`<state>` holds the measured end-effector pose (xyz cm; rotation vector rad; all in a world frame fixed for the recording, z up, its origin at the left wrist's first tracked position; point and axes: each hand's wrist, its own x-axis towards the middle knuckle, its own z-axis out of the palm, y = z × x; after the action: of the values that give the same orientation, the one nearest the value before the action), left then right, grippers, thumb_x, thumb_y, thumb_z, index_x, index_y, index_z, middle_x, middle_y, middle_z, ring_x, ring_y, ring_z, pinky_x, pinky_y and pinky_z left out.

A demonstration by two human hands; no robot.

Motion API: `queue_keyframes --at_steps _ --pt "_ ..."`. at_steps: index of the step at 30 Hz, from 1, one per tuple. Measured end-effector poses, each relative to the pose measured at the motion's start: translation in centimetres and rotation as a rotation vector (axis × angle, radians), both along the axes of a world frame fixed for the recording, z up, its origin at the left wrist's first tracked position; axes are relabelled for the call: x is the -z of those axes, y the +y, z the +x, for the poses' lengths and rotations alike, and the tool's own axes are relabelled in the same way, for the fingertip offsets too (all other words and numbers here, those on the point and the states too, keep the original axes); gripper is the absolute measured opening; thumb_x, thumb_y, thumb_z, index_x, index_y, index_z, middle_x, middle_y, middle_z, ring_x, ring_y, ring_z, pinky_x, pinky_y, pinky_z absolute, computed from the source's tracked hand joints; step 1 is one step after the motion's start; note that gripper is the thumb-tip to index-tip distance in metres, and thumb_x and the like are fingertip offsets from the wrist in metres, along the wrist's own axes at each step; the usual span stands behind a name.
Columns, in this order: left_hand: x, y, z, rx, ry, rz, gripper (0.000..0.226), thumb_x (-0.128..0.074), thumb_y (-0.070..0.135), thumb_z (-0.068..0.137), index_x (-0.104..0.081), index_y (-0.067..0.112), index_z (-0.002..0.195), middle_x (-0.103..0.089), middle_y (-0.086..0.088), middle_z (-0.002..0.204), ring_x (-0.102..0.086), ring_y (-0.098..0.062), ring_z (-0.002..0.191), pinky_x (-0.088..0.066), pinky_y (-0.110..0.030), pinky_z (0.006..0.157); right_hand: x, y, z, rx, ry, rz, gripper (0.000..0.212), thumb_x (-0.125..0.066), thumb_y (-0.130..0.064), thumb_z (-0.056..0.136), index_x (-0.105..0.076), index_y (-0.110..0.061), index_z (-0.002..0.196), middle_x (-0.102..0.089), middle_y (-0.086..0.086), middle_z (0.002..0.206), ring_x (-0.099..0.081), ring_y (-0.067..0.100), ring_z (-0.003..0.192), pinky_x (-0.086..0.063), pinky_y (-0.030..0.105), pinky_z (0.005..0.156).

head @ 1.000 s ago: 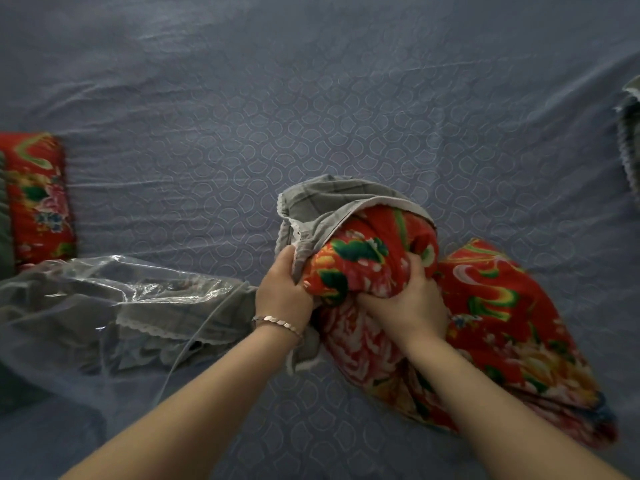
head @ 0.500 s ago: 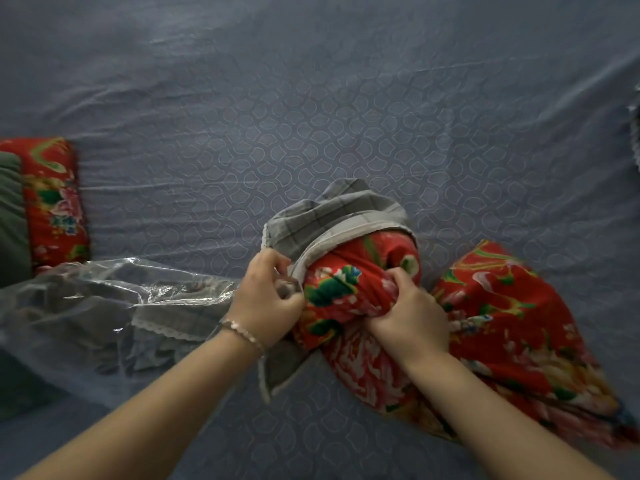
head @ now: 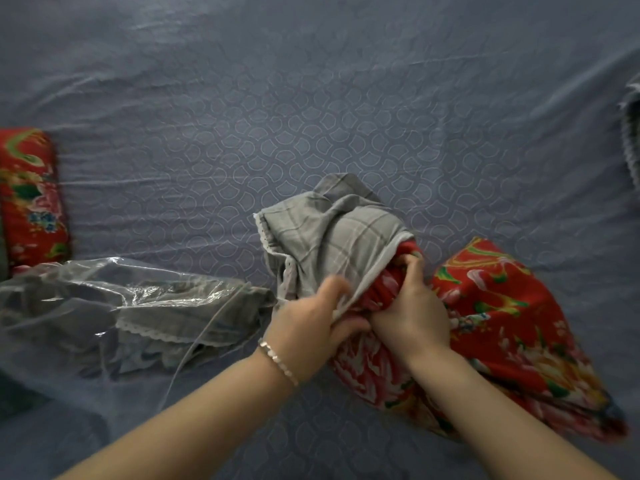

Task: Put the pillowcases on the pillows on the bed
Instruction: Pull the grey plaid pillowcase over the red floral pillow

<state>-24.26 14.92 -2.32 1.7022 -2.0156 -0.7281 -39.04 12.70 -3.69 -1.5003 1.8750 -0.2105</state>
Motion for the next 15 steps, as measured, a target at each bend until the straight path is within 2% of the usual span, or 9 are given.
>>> queue_keyframes --at_steps 2,3,5,6,8,10,12,13,15 --pt "-0.2 -2.0 0.7 -0.109 -0.083 0.011 0.024 -0.055 0.036 0.088 -0.06 0.022 0.107 -0.069 -0.007 0.069 -0.065 -0.026 0.065 -0.047 -0.027 0.059 -0.1 0.1 0.0 0.008 -0.003 -0.059 0.084 -0.07 -0.041 0.074 -0.016 -0.029 0.138 -0.062 0.007 0.117 -0.063 0.031 0.096 -0.043 0.033 0.07" --pt "-0.5 -2.7 1.0 -0.114 -0.049 0.044 0.024 -0.052 0.035 0.09 -0.065 0.017 0.099 -0.067 -0.006 0.069 -0.063 -0.027 0.069 -0.043 -0.027 0.06 -0.2 0.0 -0.1 0.02 -0.023 -0.089 0.091 -0.068 -0.041 0.076 -0.006 -0.031 0.143 -0.06 0.007 0.121 -0.063 0.031 0.096 -0.042 0.032 0.07" --pt "-1.1 -3.1 0.7 0.018 0.07 0.019 0.033 -0.046 0.04 0.088 -0.065 0.013 0.083 -0.057 0.005 0.063 -0.057 -0.018 0.064 -0.036 -0.024 0.057 -0.5 -0.2 -0.3 -0.019 -0.051 -0.115 0.109 -0.066 -0.041 0.078 0.02 -0.032 0.144 -0.058 0.01 0.126 -0.064 0.031 0.095 -0.038 0.029 0.067" --pt "-1.6 -3.3 0.2 0.096 0.128 -0.006 0.033 -0.045 0.039 0.088 -0.063 0.013 0.082 -0.054 0.01 0.063 -0.056 -0.015 0.063 -0.036 -0.021 0.056 -0.7 -0.2 -0.6 -0.055 -0.06 -0.116 0.114 -0.066 -0.041 0.078 0.03 -0.035 0.139 -0.057 0.012 0.128 -0.064 0.032 0.093 -0.038 0.029 0.065" --pt "-1.8 -3.4 -0.8 0.293 0.122 -0.104 0.019 -0.044 0.033 0.088 -0.057 0.019 0.086 -0.06 0.009 0.066 -0.059 -0.014 0.061 -0.042 -0.022 0.052 -1.3 -0.2 -1.0 -0.125 -0.093 -0.13 0.11 -0.063 -0.041 0.076 0.034 -0.045 0.127 -0.058 0.016 0.126 -0.064 0.036 0.089 -0.041 0.032 0.064" --pt "-1.7 -3.3 -1.7 0.482 0.032 -0.21 0.004 -0.044 0.027 0.087 -0.047 0.025 0.086 -0.062 0.004 0.065 -0.058 -0.017 0.053 -0.04 -0.021 0.041 -1.7 -0.1 -1.7 -0.217 -0.106 -0.129 0.1 -0.054 -0.042 0.072 0.025 -0.052 0.131 -0.064 0.019 0.112 -0.064 0.039 0.085 -0.04 0.034 0.061" --pt "-1.4 -2.9 -2.1 0.575 -0.026 -0.264 0.004 -0.047 0.023 0.084 -0.043 0.024 0.084 -0.058 0.003 0.062 -0.054 -0.018 0.047 -0.037 -0.019 0.036 -1.6 -0.4 -2.1 -0.291 -0.094 -0.104 0.088 -0.052 -0.039 0.065 -0.004 -0.053 0.139 -0.066 0.015 0.091 -0.062 0.039 0.084 -0.034 0.031 0.058" --pt "-1.1 -2.3 -2.0 0.56 -0.069 -0.28 0.007 -0.048 0.022 0.081 -0.044 0.023 0.086 -0.057 0.002 0.062 -0.054 -0.017 0.046 -0.037 -0.02 0.034 -1.3 -0.7 -2.2 -0.262 -0.106 -0.1 0.073 -0.058 -0.036 0.066 -0.024 -0.044 0.131 -0.064 0.011 0.084 -0.062 0.039 0.084 -0.032 0.03 0.059" --pt "-0.4 -0.9 -1.0 0.375 -0.176 -0.243 0.018 -0.048 0.02 0.076 -0.047 0.022 0.093 -0.061 0.001 0.068 -0.058 -0.018 0.048 -0.041 -0.022 0.034 -0.7 -1.1 -2.1 -0.101 -0.135 -0.122 0.049 -0.07 -0.024 0.069 -0.046 -0.029 0.11 -0.062 0.007 0.079 -0.062 0.036 0.084 -0.034 0.031 0.06"
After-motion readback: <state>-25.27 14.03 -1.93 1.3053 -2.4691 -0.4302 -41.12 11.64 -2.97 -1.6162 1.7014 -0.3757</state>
